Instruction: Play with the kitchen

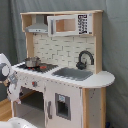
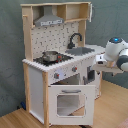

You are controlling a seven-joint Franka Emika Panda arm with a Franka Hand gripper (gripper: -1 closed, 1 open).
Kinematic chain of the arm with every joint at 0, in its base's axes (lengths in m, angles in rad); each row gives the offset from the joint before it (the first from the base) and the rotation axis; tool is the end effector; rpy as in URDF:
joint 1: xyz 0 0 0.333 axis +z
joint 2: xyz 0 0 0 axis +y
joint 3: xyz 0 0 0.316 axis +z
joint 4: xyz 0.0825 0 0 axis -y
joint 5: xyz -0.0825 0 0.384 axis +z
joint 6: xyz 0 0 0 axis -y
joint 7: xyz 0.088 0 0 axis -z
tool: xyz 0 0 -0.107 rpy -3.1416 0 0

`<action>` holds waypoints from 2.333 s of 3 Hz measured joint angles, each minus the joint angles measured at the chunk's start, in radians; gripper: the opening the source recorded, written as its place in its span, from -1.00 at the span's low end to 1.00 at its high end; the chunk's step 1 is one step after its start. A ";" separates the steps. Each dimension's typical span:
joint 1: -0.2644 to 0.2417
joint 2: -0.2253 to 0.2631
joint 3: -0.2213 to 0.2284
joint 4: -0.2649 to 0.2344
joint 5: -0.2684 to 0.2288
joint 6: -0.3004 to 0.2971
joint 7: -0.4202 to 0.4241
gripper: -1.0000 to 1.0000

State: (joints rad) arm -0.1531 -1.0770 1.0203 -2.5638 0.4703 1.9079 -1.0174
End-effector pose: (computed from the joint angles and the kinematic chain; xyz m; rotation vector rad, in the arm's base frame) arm 0.2117 0.3057 0.4351 2.0364 1.8027 0.0704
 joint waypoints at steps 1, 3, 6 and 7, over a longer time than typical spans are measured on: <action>-0.036 0.089 -0.004 0.003 0.010 0.013 -0.042 1.00; -0.126 0.237 0.009 0.039 0.010 0.108 -0.139 1.00; -0.224 0.471 0.125 0.139 0.005 0.240 -0.237 1.00; -0.248 0.540 0.157 0.140 0.003 0.285 -0.293 1.00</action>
State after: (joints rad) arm -0.4013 -0.5375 1.1771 -2.4233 0.4735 2.1934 -1.3104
